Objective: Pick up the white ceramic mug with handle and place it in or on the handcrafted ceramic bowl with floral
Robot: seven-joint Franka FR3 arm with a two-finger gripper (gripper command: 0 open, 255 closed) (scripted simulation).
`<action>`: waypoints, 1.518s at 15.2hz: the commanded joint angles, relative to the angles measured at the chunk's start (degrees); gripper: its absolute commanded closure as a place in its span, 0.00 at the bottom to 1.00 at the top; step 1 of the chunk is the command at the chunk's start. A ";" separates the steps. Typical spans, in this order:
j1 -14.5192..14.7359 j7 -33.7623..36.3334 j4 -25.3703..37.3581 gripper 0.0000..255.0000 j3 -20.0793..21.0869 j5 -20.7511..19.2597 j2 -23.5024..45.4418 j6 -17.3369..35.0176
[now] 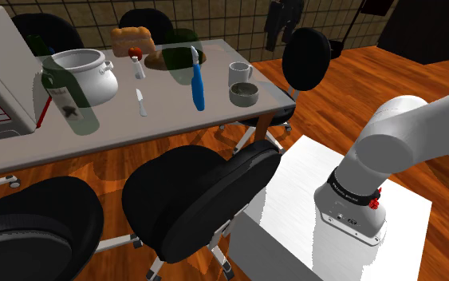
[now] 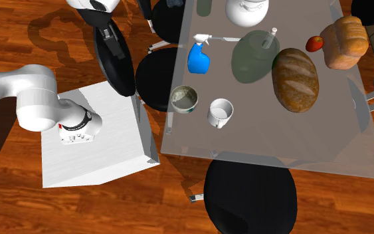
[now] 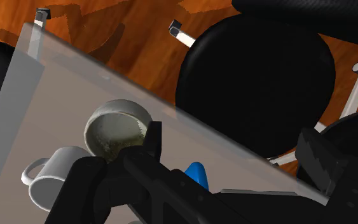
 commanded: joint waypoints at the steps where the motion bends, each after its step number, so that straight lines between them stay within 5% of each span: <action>1: 0.00 0.00 0.00 0.00 0.00 0.00 0.00 0.00; 12: -2.32 -6.62 2.81 0.00 -4.82 -2.98 18.83 15.81; 23: -4.17 -12.95 14.75 0.00 -8.61 -2.50 41.15 26.14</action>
